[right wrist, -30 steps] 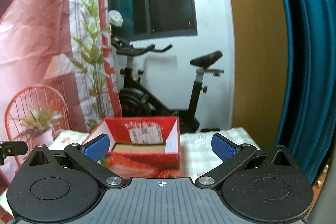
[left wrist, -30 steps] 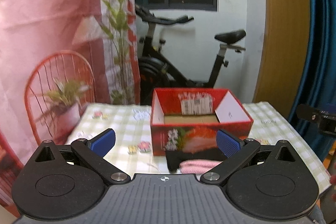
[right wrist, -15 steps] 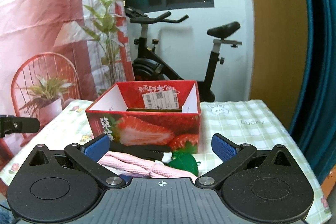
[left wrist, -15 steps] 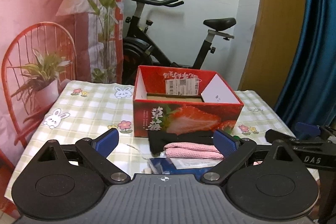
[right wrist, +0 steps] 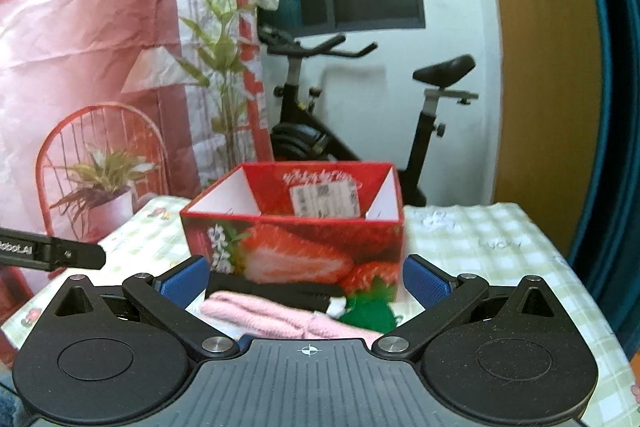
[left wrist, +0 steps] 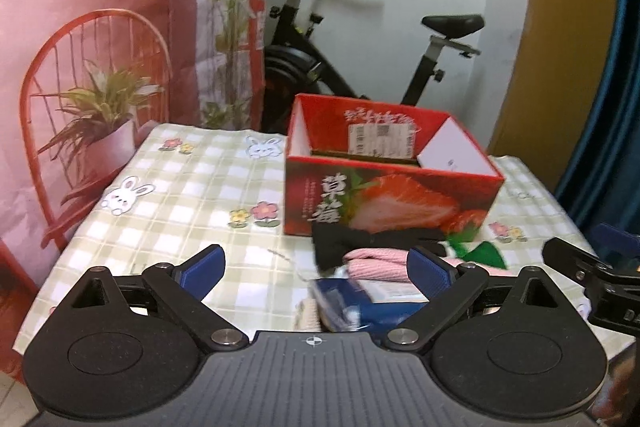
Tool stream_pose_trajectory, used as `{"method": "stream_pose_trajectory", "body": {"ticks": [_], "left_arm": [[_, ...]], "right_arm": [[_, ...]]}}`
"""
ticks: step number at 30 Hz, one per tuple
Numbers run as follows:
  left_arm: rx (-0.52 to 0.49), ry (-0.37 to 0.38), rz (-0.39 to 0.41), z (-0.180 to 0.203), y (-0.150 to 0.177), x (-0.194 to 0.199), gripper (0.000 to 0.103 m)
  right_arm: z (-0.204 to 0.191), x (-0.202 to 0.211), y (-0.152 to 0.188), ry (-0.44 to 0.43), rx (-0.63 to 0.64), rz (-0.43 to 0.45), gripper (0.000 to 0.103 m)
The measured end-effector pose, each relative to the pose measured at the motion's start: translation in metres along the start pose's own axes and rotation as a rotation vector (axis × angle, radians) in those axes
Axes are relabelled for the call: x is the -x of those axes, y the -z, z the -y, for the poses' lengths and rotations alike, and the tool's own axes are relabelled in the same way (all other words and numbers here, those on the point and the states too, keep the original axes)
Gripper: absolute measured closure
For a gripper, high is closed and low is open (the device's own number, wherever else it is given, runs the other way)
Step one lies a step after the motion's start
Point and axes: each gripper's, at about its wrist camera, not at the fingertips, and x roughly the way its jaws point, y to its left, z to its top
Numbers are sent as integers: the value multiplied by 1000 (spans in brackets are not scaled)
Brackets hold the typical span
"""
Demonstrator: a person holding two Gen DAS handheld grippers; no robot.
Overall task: Organize soft objects
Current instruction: 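Lower both grippers onto the blue snack bag and close them on it, then lift the blue snack bag with both grippers toward the red box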
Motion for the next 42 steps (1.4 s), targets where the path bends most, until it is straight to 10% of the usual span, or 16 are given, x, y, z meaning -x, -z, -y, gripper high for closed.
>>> {"method": "stream_pose_trajectory", "body": {"ticks": [12, 22, 42], "left_arm": [[-13, 3, -43, -1, 11, -20, 9], [49, 141, -109, -3, 22, -46, 38], [133, 272, -221, -4, 42, -82, 60]], "right_arm": [[-1, -30, 16, -26, -37, -156, 1], [-7, -44, 27, -150, -20, -238, 47], [-9, -68, 46, -263, -52, -318, 62]]}}
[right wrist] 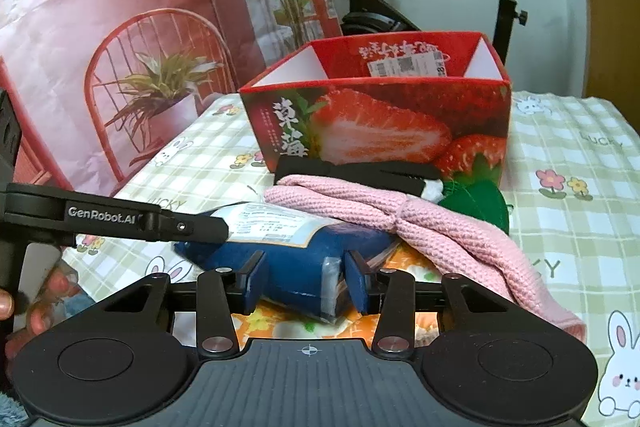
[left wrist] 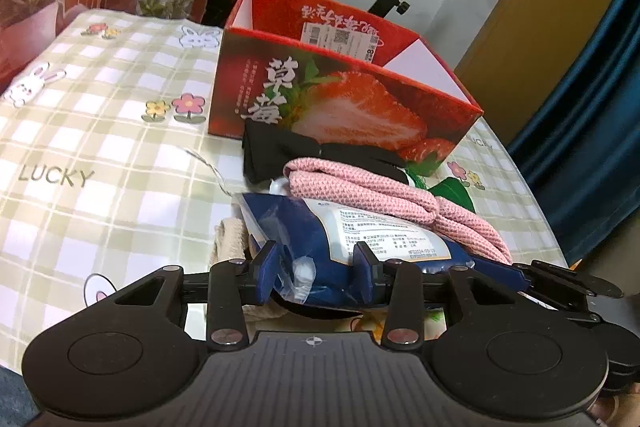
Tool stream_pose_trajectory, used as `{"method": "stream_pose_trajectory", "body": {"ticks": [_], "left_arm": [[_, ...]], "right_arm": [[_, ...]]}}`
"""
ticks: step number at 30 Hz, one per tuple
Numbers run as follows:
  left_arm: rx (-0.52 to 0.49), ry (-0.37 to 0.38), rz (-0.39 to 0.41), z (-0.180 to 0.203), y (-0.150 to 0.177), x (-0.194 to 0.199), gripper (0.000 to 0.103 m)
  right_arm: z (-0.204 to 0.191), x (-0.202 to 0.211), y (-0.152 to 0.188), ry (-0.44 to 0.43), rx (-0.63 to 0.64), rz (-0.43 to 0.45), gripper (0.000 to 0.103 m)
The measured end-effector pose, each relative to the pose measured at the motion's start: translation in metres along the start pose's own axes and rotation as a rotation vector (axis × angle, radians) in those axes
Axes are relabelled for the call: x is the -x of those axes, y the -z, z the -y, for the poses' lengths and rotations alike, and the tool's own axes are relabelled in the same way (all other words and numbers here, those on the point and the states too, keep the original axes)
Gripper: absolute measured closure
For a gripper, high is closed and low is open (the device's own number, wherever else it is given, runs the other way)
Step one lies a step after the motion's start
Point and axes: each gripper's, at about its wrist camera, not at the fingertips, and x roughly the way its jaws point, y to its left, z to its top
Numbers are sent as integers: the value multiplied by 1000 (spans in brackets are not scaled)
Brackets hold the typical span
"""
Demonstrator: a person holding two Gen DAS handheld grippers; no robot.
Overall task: Organize soft objects
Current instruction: 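Lift the blue snack bag with both grippers toward the red box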
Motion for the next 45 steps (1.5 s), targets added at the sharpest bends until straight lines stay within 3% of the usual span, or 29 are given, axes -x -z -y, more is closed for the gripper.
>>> {"method": "stream_pose_trajectory", "body": {"ticks": [5, 10, 14, 28, 37, 45], "left_arm": [[10, 12, -21, -1, 3, -4, 58], [-3, 26, -16, 1, 4, -1, 59], [12, 39, 1, -1, 3, 4, 60], [-51, 55, 146, 18, -14, 63, 60], [-138, 114, 345, 37, -43, 111, 59], [-181, 173, 405, 53, -103, 90, 55]], "right_arm": [[5, -5, 2, -5, -34, -18, 59], [6, -6, 4, -11, -29, -19, 72], [6, -1, 3, -19, -29, 0, 76], [-20, 34, -18, -80, 17, 90, 77], [-37, 75, -55, -103, 116, 262, 76], [-18, 73, -124, -80, 215, 354, 76]]}}
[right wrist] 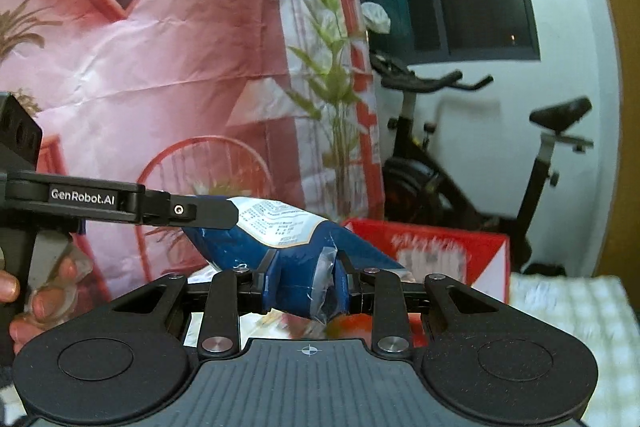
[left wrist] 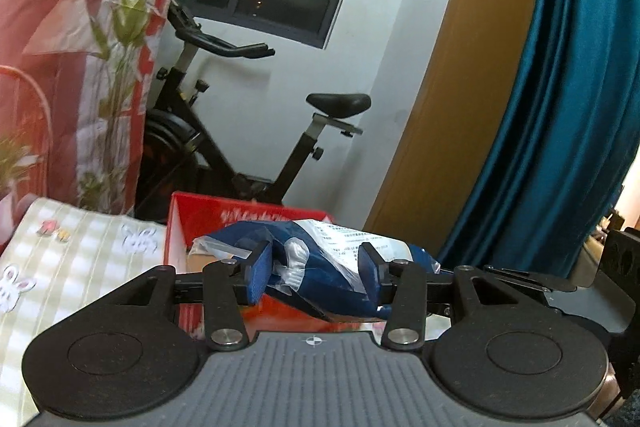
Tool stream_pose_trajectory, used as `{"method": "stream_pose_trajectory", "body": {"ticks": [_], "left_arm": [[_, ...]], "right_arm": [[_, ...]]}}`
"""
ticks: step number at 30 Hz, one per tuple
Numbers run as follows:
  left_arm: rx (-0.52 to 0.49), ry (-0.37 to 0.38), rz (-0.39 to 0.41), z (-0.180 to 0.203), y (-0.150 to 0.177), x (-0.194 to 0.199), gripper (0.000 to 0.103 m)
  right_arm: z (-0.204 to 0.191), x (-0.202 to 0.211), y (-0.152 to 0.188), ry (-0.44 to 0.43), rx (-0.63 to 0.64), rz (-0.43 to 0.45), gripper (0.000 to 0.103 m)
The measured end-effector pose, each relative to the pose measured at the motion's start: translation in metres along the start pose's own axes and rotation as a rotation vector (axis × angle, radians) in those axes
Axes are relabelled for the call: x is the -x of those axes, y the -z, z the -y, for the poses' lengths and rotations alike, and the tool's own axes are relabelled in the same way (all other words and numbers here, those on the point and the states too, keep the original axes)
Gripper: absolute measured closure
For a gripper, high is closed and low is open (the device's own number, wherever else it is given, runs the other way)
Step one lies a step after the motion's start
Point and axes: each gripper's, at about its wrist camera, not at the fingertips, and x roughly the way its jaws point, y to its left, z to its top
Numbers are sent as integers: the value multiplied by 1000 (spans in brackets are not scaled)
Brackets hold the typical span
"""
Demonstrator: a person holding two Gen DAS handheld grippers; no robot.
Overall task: Organize soft objects
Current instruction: 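Lift the blue snack bag with both grippers toward the red box, then lower the blue bag into the red box and open both grippers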
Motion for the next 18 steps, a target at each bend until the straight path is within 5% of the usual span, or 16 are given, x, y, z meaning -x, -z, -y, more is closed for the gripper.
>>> {"method": "stream_pose_trajectory", "body": {"ticks": [8, 18], "left_arm": [[58, 2, -79, -31, -20, -82, 46], [104, -36, -188, -68, -19, -170, 45]], "right_arm": [[52, -71, -28, 13, 76, -29, 76], [105, -153, -3, 22, 46, -150, 76]]}}
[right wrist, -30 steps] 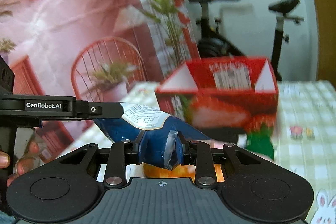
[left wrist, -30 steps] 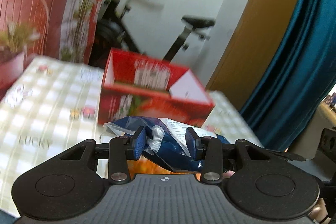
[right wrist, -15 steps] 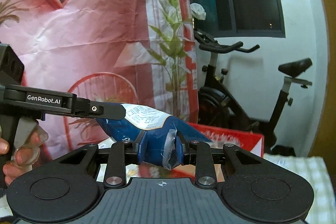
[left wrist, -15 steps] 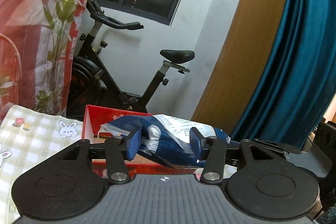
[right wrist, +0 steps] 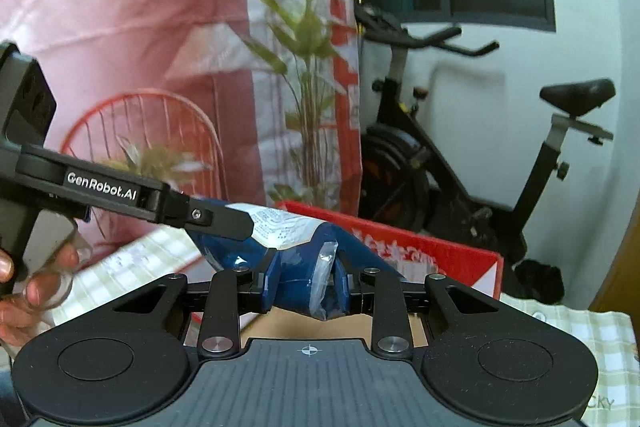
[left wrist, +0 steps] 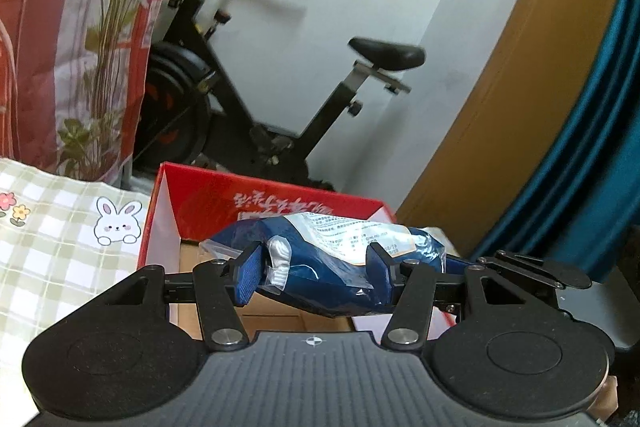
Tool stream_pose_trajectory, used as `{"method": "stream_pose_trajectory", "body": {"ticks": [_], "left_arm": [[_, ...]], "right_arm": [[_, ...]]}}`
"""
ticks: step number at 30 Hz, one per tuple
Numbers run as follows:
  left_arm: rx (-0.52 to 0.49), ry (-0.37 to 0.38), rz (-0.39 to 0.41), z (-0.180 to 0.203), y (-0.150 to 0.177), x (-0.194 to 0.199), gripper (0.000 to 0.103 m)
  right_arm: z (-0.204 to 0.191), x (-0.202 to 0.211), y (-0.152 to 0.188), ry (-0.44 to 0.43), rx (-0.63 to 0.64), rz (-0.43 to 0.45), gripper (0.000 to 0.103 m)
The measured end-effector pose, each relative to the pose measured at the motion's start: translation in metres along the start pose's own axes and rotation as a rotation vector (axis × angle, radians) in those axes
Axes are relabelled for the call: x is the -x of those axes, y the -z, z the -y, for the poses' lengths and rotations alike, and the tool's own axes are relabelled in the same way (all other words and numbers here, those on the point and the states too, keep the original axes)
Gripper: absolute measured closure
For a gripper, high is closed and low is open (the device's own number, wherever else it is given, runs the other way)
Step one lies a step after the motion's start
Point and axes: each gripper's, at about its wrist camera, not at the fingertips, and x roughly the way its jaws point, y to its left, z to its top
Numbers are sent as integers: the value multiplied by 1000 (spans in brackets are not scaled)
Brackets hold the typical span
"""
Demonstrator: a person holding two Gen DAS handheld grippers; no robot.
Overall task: Organize soft objects
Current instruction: 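Lower the blue bag into the red box and open both grippers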
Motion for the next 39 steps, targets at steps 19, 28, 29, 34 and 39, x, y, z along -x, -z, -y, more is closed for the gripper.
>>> {"method": "stream_pose_trajectory", "body": {"ticks": [19, 28, 29, 34, 39], "left_arm": [[12, -56, -195, -18, 12, -73, 44], [21, -65, -229, -21, 22, -65, 35], [16, -65, -227, -20, 22, -61, 35], [-27, -58, -189, -11, 22, -36, 35], [-62, -58, -145, 0, 25, -2, 36]], "right_arm": [[42, -82, 36, 28, -106, -203, 75], [40, -73, 41, 36, -148, -234, 65], [38, -70, 41, 34, -147, -230, 65], [28, -45, 37, 45, -151, -178, 65], [13, -15, 32, 57, -141, -119, 65]]}}
